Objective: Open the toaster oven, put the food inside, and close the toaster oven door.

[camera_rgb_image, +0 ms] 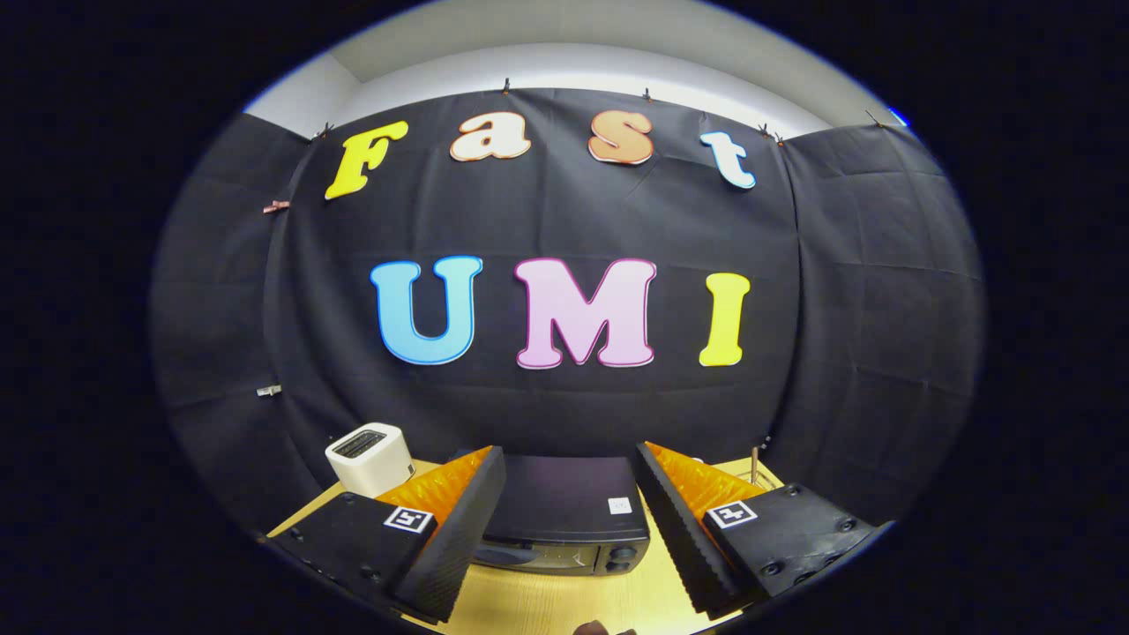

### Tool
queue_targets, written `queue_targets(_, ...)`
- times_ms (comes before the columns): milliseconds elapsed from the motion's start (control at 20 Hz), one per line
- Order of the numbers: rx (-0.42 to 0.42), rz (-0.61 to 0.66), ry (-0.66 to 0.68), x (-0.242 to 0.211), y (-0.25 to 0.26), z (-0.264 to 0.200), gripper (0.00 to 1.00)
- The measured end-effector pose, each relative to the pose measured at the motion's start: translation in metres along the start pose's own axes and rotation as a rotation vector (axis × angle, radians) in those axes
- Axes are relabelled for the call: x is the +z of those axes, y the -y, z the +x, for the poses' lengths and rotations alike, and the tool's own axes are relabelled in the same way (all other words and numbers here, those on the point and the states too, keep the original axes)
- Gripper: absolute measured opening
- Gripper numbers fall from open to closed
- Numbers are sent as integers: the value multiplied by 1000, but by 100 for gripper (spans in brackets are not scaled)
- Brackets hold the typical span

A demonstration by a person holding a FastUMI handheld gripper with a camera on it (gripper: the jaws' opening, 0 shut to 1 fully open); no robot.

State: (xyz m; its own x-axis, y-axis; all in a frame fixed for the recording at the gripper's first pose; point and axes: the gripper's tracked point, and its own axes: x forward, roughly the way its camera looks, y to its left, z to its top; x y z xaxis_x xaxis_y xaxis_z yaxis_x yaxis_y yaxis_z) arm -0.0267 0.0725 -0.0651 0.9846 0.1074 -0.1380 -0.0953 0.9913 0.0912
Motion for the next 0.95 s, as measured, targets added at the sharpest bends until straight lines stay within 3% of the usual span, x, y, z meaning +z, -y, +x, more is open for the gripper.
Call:
queue_targets(400,-25,-51,101,55,88,-24,96)
queue_targets(950,-62,-36,127,71,177,-41,96)
